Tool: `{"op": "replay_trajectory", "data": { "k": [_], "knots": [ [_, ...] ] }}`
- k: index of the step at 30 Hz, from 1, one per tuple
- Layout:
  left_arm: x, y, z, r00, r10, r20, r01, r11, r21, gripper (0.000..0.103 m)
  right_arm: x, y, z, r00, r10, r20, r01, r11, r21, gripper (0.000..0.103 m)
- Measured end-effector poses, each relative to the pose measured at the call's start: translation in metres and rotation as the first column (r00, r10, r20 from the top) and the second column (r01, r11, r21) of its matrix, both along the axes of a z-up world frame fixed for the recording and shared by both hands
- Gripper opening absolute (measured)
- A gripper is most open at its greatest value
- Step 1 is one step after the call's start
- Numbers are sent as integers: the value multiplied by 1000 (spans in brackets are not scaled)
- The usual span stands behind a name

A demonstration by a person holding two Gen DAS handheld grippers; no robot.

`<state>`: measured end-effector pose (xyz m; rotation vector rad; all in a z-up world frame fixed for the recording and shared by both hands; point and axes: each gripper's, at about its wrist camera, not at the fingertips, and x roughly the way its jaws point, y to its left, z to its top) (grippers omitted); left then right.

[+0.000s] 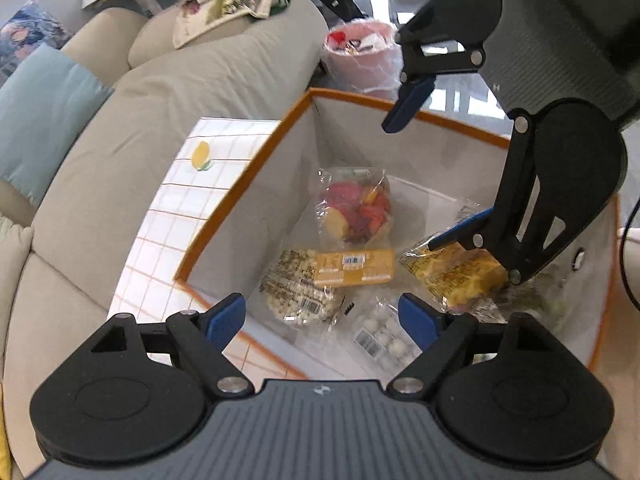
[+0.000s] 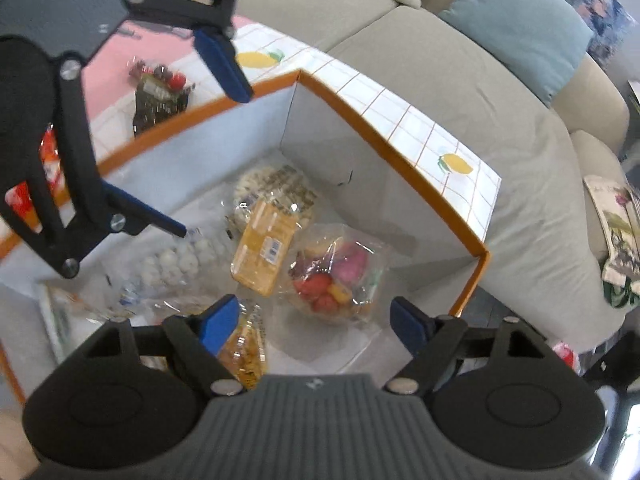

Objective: Organize snacks
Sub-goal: 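Withdraw both tools from the box back over the remaining snacks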

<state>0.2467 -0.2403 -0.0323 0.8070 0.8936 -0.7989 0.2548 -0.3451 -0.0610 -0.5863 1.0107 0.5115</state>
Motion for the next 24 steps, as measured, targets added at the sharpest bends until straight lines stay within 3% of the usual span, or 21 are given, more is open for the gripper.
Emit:
{"op": "replay_trajectory", "data": {
  "k": [10, 15, 19, 22, 24],
  "knots": [
    [-35, 49, 45, 995, 99, -19, -100, 991, -86, 100, -38, 26, 42, 996, -83, 6, 83, 996, 28, 82],
    [-56, 86, 59, 981, 190, -39, -194, 969, -154, 99, -54, 40, 56, 987, -160, -10, 160, 985, 56, 82],
    [-69, 125, 71, 949, 312, -37, -312, 923, -225, 97, -68, 52, 67, 973, -230, -25, 231, 964, 132, 83],
    [-80, 156, 75, 905, 426, -12, -413, 869, -272, 97, -81, 66, 76, 964, -267, -9, 263, 943, 203, 83],
    [-89, 178, 71, 861, 508, -19, -490, 819, -299, 97, -92, 77, 82, 955, -296, 29, 279, 926, 256, 84]
  ]
}}
